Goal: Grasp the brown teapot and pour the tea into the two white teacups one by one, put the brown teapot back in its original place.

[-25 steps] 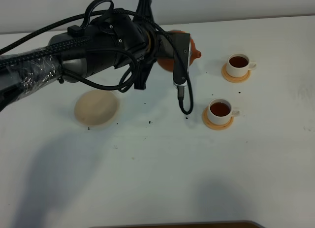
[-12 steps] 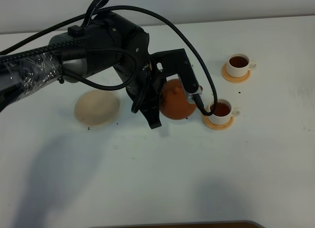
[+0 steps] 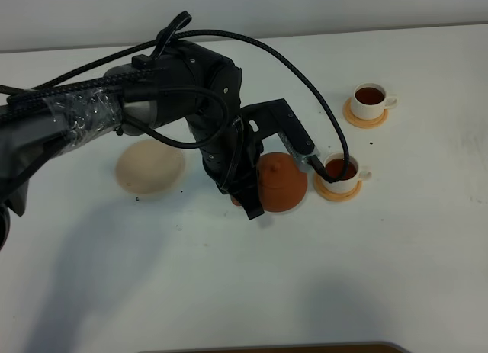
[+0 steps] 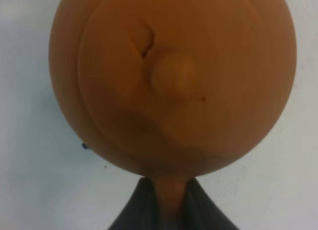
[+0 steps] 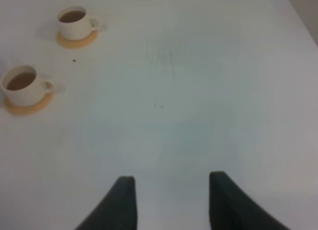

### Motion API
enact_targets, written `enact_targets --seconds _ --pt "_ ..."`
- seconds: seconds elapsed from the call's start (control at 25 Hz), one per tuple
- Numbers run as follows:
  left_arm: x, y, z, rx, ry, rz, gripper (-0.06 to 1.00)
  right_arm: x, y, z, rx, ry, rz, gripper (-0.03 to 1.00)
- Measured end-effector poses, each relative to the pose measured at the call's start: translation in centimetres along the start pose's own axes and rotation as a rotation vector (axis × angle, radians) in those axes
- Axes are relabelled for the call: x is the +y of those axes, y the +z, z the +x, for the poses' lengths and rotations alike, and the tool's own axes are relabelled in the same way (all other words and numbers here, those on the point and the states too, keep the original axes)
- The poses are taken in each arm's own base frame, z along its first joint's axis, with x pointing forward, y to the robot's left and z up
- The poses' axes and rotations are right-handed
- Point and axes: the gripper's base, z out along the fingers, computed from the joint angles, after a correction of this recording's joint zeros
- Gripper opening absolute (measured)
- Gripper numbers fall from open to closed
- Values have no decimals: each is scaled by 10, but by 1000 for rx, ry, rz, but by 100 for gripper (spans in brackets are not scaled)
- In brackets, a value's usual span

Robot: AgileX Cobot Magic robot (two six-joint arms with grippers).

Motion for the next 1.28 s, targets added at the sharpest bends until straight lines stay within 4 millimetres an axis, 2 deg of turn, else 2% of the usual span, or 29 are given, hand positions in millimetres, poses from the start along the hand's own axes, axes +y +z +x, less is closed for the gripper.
enact_targets --seconds 0.24,0.4,0.56,0.72,0.88,1.08,1.28 --pt "9 -32 12 45 -119 -90 14 0 0 0 0 0 0 38" --pt "32 -55 37 71 -353 -134 14 0 0 0 0 0 0 38" --pt "60 -70 70 117 -589 -139 14 0 0 0 0 0 0 38" --pt "84 -73 100 154 -729 -121 14 0 0 0 0 0 0 38" --pt "95 -65 119 156 -795 -115 14 0 0 0 0 0 0 38" --pt "93 -45 124 108 -803 -116 14 0 0 0 0 0 0 38" --pt "91 -33 126 70 -808 -117 14 0 0 0 0 0 0 38"
